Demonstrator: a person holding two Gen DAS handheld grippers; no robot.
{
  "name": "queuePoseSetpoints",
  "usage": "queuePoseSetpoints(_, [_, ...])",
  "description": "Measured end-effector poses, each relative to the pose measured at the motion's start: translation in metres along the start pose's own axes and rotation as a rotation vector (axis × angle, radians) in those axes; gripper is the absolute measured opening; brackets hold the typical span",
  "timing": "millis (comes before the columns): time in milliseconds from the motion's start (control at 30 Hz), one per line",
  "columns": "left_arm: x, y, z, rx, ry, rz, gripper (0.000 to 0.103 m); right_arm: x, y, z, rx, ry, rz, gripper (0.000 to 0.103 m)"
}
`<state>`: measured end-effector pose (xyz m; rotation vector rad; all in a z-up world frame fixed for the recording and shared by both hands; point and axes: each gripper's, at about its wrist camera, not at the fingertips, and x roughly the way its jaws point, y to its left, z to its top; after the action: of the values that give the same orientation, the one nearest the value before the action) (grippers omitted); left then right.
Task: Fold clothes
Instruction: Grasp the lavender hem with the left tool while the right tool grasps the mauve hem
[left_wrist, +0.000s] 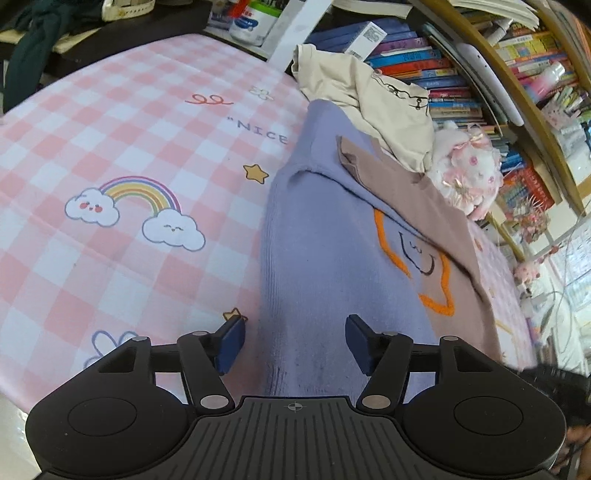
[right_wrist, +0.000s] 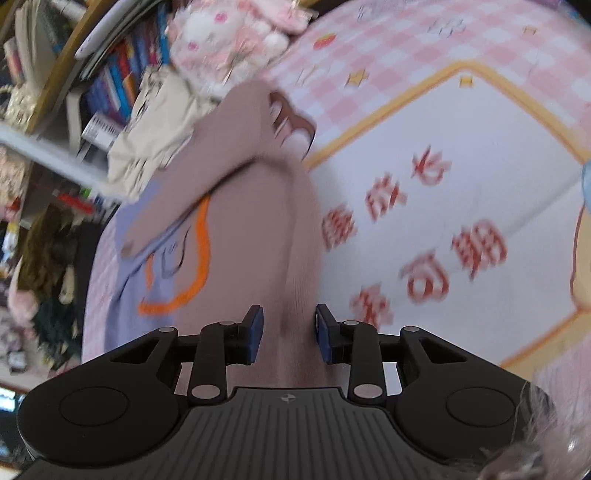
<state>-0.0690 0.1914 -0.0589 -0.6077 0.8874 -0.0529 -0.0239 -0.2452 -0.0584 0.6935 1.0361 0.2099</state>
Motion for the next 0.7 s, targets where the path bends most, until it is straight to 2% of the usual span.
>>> queuePoseSetpoints(167, [-0.004, 0.006, -0.007, -0.044, 0.025, -0.066, 0.060, -0.012, -0.007, -0.029, 0.023, 0.073, 0.068, 0.029])
queuePoseSetpoints(500, [-0.005, 0.019, -0.007, -0.129, 0.072, -0.139, 0.057, -0.018, -0.014, -0.044, 0.097, 0.063, 0.100, 0.026])
queuePoseSetpoints(700, [-0.006, 0.013, -0.010, -0.076, 0.105, -0.128, 0.049, -0.018, -0.013, -0.047, 0.091, 0.058, 0.071, 0.019])
